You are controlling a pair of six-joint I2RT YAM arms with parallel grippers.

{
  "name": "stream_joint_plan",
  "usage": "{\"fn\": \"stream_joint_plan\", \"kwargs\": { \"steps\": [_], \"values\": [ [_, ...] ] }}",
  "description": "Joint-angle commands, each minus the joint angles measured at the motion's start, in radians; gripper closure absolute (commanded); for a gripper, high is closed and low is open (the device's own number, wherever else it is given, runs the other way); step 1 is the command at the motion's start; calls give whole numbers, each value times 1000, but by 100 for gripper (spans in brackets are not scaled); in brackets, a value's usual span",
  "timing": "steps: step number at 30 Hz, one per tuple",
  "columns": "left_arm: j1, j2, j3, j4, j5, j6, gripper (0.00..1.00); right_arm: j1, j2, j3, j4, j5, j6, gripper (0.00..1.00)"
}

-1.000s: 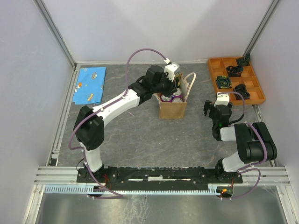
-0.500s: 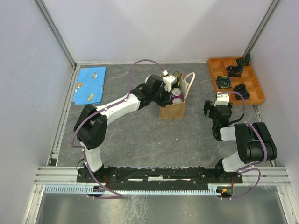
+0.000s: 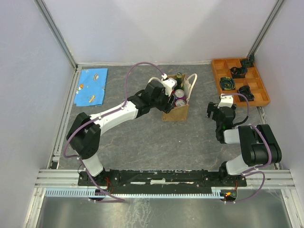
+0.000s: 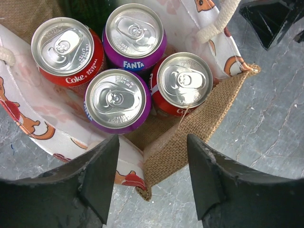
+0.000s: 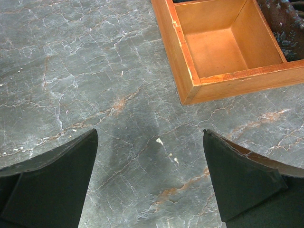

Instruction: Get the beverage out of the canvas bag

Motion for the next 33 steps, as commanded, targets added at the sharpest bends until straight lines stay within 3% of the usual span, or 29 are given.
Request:
{"fn": "stream_joint_plan", "kwargs": {
  "steps": [1,4,7,10,19,29,33],
  "values": [
    [-25,27,3,-46,-62,15,28,-2,-9,27,26,-8,-5,1],
    [-29,37,15,-46,-77,17,17,-2,-9,27,26,-8,-4,1],
    [-35,53,29,-50,-95,27,14,-3,-9,27,26,-8,-4,1],
    [-36,73,54,-52,-111,31,0,-2,-10,27,26,-8,-5,1],
    [-37,164,201,-127,-199,27,1,-3,-9,27,26,-8,-4,1],
    [-41,149,239,-120,-80,66,6,-3,-9,27,26,-8,-5,1],
    [-61,131,258,-126,-57,121,3,-2,-9,27,26,-8,-4,1]
  ]
}}
